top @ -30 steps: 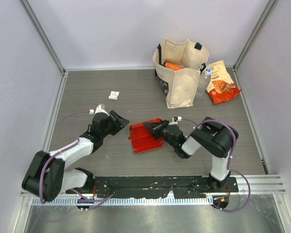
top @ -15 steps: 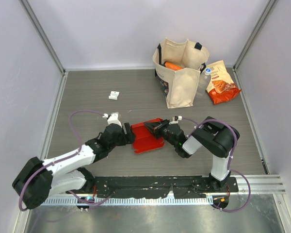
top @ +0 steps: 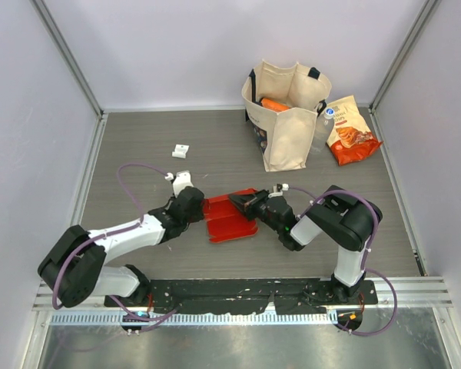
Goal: Fold the paper box
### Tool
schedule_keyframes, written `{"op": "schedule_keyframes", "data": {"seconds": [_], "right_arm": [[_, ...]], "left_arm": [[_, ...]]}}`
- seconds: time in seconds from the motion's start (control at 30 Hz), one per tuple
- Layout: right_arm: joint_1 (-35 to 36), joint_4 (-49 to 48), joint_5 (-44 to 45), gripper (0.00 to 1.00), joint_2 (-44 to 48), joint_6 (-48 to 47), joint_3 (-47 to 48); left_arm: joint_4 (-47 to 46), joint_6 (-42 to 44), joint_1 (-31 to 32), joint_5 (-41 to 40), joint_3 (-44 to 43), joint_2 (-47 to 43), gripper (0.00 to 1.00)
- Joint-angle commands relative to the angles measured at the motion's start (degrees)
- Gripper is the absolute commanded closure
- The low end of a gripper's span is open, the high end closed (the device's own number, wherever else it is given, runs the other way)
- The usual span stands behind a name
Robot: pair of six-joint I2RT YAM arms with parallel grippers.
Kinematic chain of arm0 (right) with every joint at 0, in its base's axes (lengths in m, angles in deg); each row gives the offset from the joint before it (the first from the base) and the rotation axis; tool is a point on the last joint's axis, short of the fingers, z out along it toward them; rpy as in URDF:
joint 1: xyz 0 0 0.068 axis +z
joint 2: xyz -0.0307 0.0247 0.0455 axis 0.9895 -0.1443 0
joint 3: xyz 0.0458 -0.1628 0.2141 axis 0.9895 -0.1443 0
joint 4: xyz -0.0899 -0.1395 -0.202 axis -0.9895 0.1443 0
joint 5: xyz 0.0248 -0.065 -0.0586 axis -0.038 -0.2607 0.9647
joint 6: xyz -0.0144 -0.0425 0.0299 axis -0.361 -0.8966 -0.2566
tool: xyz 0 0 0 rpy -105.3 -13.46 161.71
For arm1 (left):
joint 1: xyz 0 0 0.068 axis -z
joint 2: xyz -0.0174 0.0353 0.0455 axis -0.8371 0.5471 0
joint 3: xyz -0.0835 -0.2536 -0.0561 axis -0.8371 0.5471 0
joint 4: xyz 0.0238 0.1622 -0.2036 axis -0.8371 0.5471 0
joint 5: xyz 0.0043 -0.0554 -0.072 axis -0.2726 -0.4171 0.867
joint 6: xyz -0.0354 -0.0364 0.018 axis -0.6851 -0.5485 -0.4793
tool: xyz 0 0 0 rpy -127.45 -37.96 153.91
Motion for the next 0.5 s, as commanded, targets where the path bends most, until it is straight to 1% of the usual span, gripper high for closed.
{"op": "schedule_keyframes", "data": {"seconds": [0.0, 0.07, 0.1, 0.13, 0.17, 0.2, 0.27, 0.3, 0.33, 0.37, 0.4, 0.43, 0.47], "right_arm": [[-0.94, -0.78, -2.0, 1.0, 0.18, -1.86, -1.79], [-1.38, -2.45, -2.88, 1.0, 0.09, -2.56, -2.05], [-1.9, -3.07, -4.02, 0.99, 0.78, -2.92, -1.97], [-2.17, -2.99, -3.94, 1.0, 1.31, -2.57, -1.97], [-2.6, -2.9, -5.86, 1.0, 1.93, -2.13, -2.05], [-3.3, -1.07, -6.14, 1.0, 3.07, -1.52, -1.97], [-4.27, 2.44, -7.89, 0.99, 6.93, 0.76, -1.0], [-4.63, 7.42, -8.33, 0.99, 8.34, 1.47, -0.22], [-5.33, 11.47, -9.21, 1.0, 11.83, 2.0, 2.05], [-5.59, 15.6, -9.39, 1.0, 13.43, 2.61, 3.38], [-5.77, 22.87, -9.13, 1.0, 14.93, 2.62, 4.7], [-6.21, 26.77, -8.95, 1.0, 16.68, 2.88, 7.15], [-6.56, 29.76, -8.6, 1.0, 19.22, 3.4, 8.31]], "left_arm": [[-0.36, 0.48, -3.17, -6.85, -0.22, -0.21, 0.66], [-3.08, 1.8, -5.46, -4.84, 0.39, -1.17, 0.66], [-3.53, 3.28, -6.25, -1.78, 0.65, -1.87, 0.65], [-6.4, 3.91, -7.3, -0.45, 0.92, -3.36, 0.64], [-7.13, 4.44, -7.66, 0.7, 1.44, -4.51, 0.62], [-7.92, 4.96, -7.75, 1.49, 1.79, -5.39, 0.57], [-10.47, 5.58, -7.92, 4.13, 3.46, -8.62, 0.54], [-11.34, 5.06, -7.92, 4.57, 3.99, -9.34, 0.51], [-11.53, 3.4, -8.01, 5.71, 4.17, -10.31, 0.5], [-11.27, 2.6, -8.01, 6.68, 4.08, -11.45, 0.49], [-11.18, 1.73, -8.01, 7.91, 4.08, -12.07, 0.49], [-11.79, 1.28, -8.1, 9.4, 4.08, -12.6, 0.48], [-12.14, 0.93, -8.1, 12.72, 4.17, -13.12, 0.46]]}}
